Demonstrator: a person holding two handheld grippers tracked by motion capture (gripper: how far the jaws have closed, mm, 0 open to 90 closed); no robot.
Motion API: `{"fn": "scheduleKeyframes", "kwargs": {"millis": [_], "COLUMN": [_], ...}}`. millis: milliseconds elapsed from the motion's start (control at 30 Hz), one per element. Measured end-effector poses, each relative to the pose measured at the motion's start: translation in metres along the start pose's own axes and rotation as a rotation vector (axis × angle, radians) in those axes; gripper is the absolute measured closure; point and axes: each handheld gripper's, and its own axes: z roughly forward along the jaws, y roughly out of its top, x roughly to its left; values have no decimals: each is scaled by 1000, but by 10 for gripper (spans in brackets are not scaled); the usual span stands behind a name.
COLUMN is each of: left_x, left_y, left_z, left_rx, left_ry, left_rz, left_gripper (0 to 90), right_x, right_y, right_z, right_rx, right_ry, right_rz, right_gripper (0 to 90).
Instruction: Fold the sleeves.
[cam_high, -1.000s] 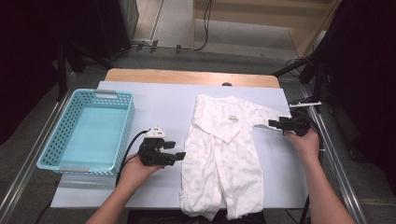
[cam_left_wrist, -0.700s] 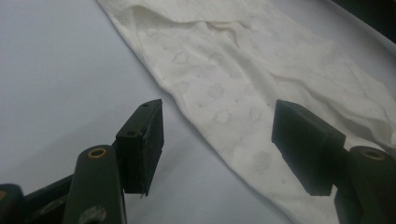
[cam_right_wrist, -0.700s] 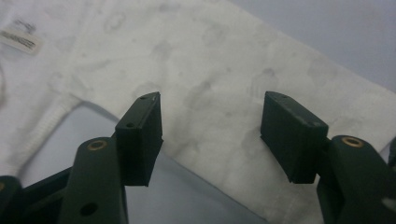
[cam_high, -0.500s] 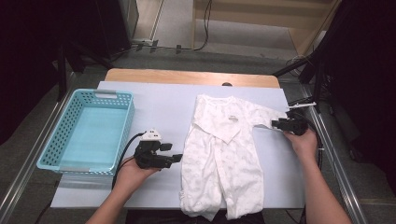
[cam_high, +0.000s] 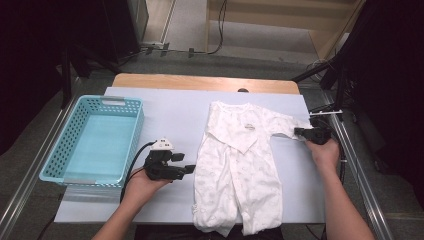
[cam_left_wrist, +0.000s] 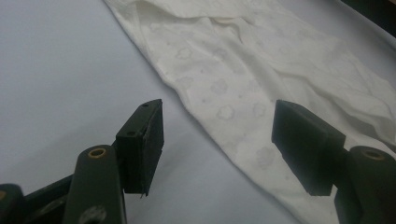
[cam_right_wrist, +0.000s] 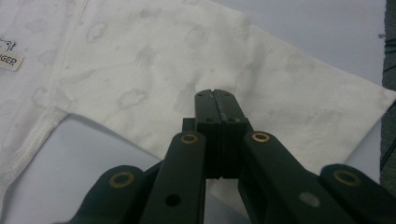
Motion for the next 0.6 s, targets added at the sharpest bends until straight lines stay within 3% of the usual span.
{"fn": "scheduleKeyframes", "kwargs": {"millis": [200, 600], "left_x": [1, 1], "left_y": [0, 0], "left_z": [0, 0], "left_rx": [-1, 3], "left_ry": [3, 5], "left_rz": [0, -2], "left_gripper": [345, 345], "right_x": [4, 19], "right_y": [2, 9], "right_z": [-6, -20], "right_rx": [-15, -80], "right_ry": [4, 57], "right_rz": [-14, -46], "right_gripper": [873, 874]}}
